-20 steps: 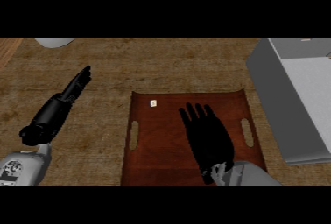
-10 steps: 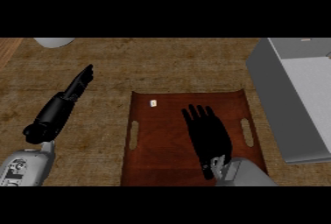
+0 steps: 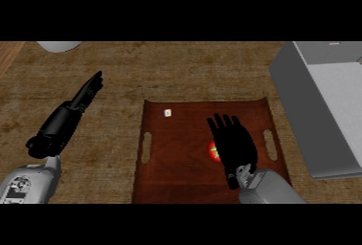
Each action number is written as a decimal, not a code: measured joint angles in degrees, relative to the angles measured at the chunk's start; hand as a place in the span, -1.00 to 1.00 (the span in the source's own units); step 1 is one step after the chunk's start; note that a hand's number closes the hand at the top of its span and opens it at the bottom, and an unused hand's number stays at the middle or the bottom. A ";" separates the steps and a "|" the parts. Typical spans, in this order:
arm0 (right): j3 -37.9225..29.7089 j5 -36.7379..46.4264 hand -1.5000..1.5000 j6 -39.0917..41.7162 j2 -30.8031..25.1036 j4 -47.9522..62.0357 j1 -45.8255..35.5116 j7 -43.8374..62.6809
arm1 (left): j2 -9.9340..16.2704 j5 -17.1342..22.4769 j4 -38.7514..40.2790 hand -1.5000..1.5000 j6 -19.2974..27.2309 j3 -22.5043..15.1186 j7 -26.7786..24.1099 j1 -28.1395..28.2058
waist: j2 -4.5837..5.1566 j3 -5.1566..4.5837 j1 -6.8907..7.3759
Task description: Pick the tomato from the tray and place it in the cardboard box
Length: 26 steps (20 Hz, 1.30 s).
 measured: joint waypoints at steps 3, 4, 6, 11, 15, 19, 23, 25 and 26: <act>-0.32 1.51 1.00 -0.45 0.58 0.61 1.08 -2.24 | -0.24 -0.22 0.46 0.00 -0.97 1.02 -1.42 0.66 | -0.01 -0.01 -0.01; -0.14 2.07 1.00 -1.42 0.75 2.36 0.44 -3.77 | -0.56 -0.30 0.07 0.00 -0.96 0.91 -0.54 0.12 | 0.01 -0.01 0.05; 0.38 2.77 1.00 -3.45 -0.47 2.94 0.85 -7.54 | -1.20 -1.02 1.06 0.00 -0.72 0.67 -0.67 -0.53 | -0.01 -0.02 0.00; 1.35 6.63 1.00 -9.32 -0.71 4.90 0.05 -13.13 | -1.47 -1.15 0.42 0.00 -1.32 1.33 0.36 -1.19 | -0.19 -0.13 0.05; 1.75 10.19 1.00 -12.19 1.46 7.57 -1.70 -15.07 | -1.53 -1.15 0.35 0.00 -2.15 2.03 0.15 -1.10 | -0.17 -0.16 0.08; -2.32 10.75 1.00 -15.81 1.53 9.03 -4.30 -16.88 | -1.23 -1.16 -0.54 0.00 -2.95 2.35 -0.27 -0.18 | 0.00 -0.07 0.32; -15.71 6.68 1.00 -18.71 2.16 16.36 -12.19 -13.58 | -1.69 -1.15 -0.89 0.00 -3.16 1.76 -0.26 -0.74 | 0.87 0.06 1.68; -21.61 5.30 1.00 -20.43 1.19 20.59 -16.59 -12.19 | -1.60 -0.63 -0.91 0.00 -3.66 1.90 -0.38 -1.25 | 1.26 0.09 2.51; -23.87 5.06 1.00 -21.65 0.72 23.10 -18.91 -11.80 | -1.94 -1.05 -0.84 0.00 -3.40 1.48 -0.44 -1.48 | 1.36 0.09 2.78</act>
